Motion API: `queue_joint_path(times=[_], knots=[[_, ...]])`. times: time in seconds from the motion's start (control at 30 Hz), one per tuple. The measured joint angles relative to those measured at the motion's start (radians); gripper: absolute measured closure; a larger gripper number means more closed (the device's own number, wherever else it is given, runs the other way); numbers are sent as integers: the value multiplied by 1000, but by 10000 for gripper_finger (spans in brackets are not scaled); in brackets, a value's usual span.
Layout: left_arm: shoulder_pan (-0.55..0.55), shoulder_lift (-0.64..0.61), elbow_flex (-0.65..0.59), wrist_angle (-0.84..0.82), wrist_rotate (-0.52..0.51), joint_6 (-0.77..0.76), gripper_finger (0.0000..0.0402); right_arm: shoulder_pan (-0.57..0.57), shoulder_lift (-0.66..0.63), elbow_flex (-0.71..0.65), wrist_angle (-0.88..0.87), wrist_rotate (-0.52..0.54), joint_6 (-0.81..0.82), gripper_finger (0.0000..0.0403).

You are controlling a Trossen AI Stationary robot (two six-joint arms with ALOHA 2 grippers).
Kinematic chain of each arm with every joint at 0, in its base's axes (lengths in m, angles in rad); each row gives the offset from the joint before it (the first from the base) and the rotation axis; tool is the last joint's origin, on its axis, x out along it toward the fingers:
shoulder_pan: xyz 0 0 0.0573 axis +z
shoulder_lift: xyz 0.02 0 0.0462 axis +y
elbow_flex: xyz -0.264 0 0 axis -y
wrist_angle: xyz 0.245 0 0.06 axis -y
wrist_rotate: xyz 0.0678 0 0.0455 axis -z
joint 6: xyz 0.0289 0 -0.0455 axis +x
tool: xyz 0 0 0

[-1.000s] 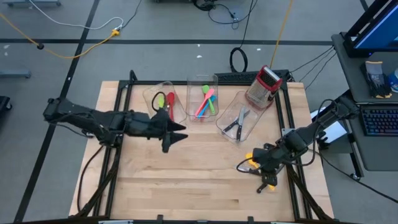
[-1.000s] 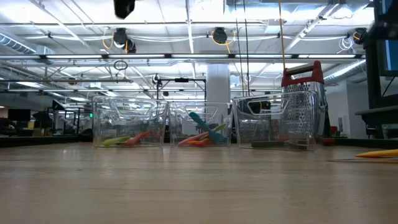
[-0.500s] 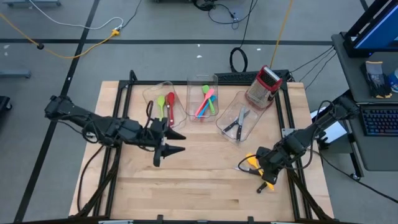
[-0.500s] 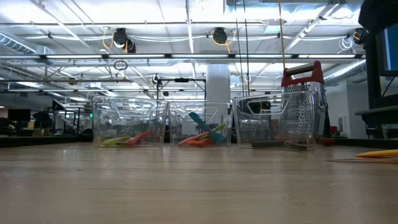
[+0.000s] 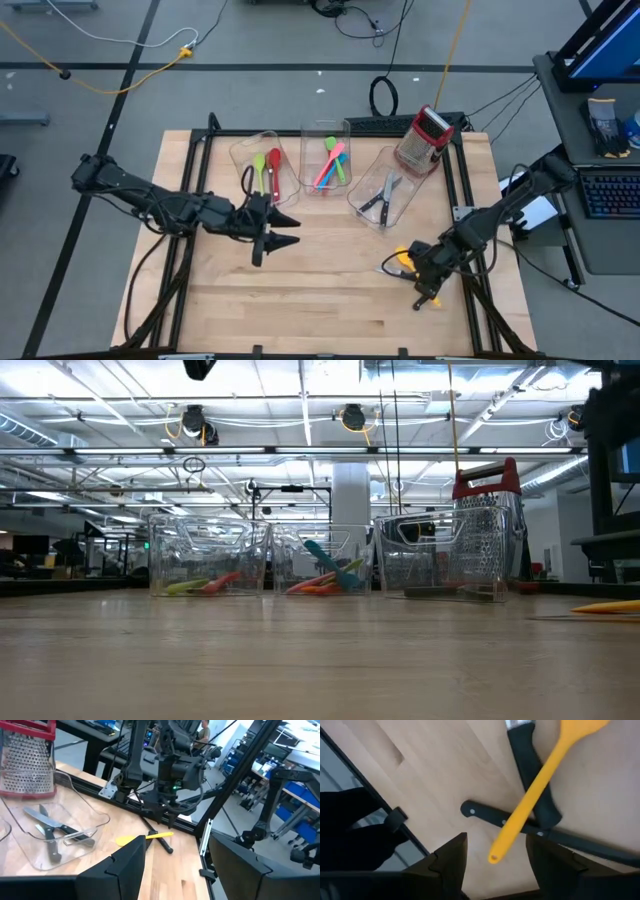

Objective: Pick & Place Kitchen Items
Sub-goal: Put the yellow spatula in the left bin

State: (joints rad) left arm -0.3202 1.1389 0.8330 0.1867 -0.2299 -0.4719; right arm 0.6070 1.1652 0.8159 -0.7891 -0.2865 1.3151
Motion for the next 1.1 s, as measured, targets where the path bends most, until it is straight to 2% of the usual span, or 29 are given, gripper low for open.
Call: queue_joint_path(times=[0.2,0.63,0.8,1.1], knots=[[7,0,0,-1,20,3,176,12,0,-88,141,-59,107,208],[39,0,0,-2,42,10,176,51,0,-179,262,-59,226,227],[52,0,0,-2,75,9,176,65,28,-191,264,-59,247,229],[53,0,0,-2,75,9,176,70,106,-192,272,-60,243,250]])
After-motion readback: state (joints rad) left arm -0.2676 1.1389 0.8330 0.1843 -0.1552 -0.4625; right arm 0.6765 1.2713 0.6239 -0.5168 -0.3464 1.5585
